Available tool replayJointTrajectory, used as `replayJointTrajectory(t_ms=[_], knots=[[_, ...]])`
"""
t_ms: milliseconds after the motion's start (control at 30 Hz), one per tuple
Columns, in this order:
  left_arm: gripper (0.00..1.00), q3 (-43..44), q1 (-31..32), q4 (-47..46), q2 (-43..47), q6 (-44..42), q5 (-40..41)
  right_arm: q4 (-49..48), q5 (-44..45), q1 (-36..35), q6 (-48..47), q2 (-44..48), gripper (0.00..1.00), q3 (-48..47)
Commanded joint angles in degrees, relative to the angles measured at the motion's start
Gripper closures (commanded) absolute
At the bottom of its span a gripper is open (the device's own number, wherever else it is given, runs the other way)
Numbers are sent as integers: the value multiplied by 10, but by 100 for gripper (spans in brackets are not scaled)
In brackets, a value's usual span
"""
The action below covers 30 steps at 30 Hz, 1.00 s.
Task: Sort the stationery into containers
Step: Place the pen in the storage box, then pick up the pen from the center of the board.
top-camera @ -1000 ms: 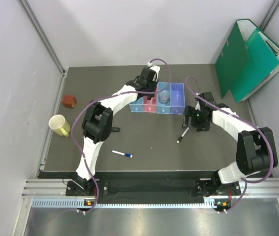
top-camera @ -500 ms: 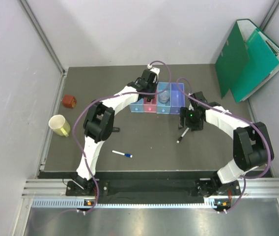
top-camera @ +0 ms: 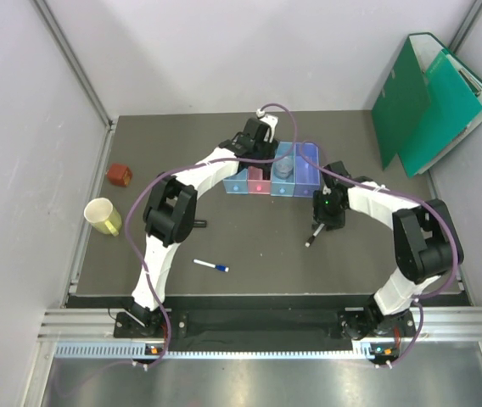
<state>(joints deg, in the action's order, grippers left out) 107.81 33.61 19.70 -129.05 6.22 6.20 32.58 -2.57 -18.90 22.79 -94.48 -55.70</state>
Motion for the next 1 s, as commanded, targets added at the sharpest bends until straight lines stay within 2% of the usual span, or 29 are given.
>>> replayJointTrajectory(t_ms=[0,100,200,300,367,533,633,733,867,967], knots=[[34,19,-2,-18,29,-5,-14,-10,9,-18,6,-20,63,-16],[34,33,-12,-9,47,5,-26,-11,10,-19,5,-22,77,-16],[34,37,-19,5,70,-1,-32,-14,11,-21,4,-22,84,-16],[34,28,-23,31,107,-29,-36,-14,11,-25,-1,-21,96,-19],[34,0,-25,45,131,-58,-32,-14,13,-31,-5,-16,100,-21],[34,-99,-47,89,237,-157,-87,-18,15,-45,-24,23,100,-26],[31,-182,-59,94,302,-299,-102,-19,16,-54,-41,54,100,-28],[28,-241,-85,108,347,-377,-131,-15,20,-59,-62,85,100,-35],[28,-252,-109,144,355,-364,-137,-7,23,-60,-99,119,100,-52],[36,-202,-110,212,322,-247,-86,0,50,-60,-130,148,100,-79]])
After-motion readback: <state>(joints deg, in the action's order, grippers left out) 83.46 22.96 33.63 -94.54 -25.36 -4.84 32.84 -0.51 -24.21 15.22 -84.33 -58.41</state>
